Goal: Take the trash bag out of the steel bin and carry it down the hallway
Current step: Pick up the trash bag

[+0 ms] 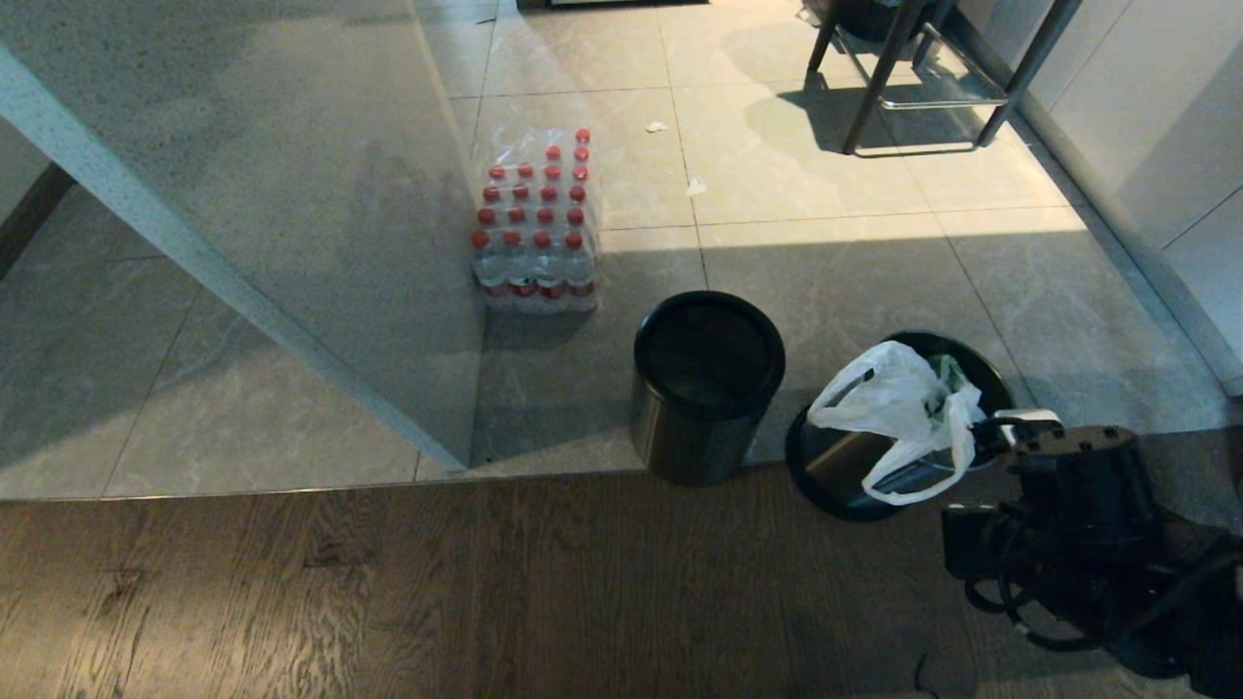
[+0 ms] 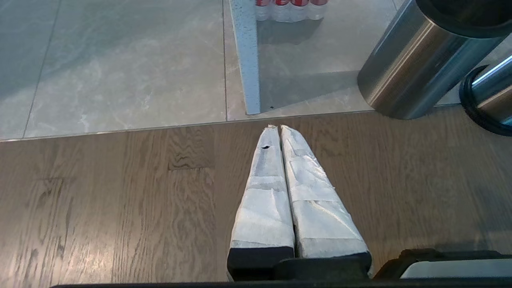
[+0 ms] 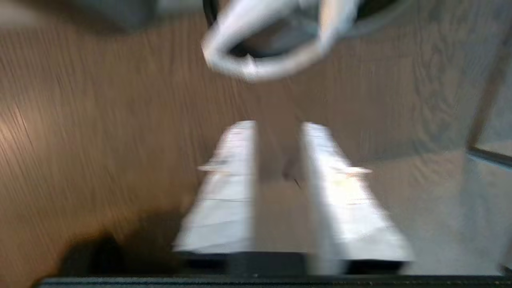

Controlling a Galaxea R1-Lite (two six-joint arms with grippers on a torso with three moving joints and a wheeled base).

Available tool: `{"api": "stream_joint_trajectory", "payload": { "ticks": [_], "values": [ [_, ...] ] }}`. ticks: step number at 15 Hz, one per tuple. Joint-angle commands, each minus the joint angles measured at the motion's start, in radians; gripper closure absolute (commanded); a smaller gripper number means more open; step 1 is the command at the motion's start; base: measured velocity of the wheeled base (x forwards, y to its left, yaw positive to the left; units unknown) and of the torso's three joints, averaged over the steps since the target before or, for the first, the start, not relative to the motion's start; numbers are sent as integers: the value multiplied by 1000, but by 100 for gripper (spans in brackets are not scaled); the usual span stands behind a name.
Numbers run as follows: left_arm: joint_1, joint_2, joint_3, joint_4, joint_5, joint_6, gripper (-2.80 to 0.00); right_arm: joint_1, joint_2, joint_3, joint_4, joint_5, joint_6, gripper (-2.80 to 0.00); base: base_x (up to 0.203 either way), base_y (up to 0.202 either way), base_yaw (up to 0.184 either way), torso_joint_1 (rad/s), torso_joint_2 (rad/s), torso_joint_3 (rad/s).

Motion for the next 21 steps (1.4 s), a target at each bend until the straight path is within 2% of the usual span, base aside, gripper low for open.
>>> {"api": "stream_joint_trajectory", "payload": {
  "ticks": [1, 3, 6, 8, 11, 14, 18, 21],
  "values": [
    [0, 1, -1, 0, 0, -1, 0, -20, 150, -52, -87, -8, 17, -280, 0, 0, 0, 0, 0, 0],
    [0, 1, -1, 0, 0, 0, 0, -36, 226, -90, -133, -8, 34, -280, 0, 0, 0, 0, 0, 0],
    [0, 1, 0, 0, 0, 0, 0, -75, 327, -174, -188, 24, 167, -280, 0, 0, 0, 0, 0, 0],
    [0, 1, 0, 0, 0, -1, 0, -97, 379, -196, -203, 52, 214, -280, 0, 0, 0, 0, 0, 0],
    [0, 1, 0, 0, 0, 0, 0, -112, 431, -273, -254, 98, 342, -280, 0, 0, 0, 0, 0, 0],
    [0, 1, -1, 0, 0, -1, 0, -116, 439, -299, -259, 121, 403, -280, 0, 0, 0, 0, 0, 0],
    [0, 1, 0, 0, 0, -1, 0, -117, 462, -354, -261, 125, 413, -280, 0, 0, 0, 0, 0, 0],
    [0, 1, -1, 0, 0, 1, 0, -116, 432, -349, -276, 161, 426, -280, 0, 0, 0, 0, 0, 0]
  ]
}}
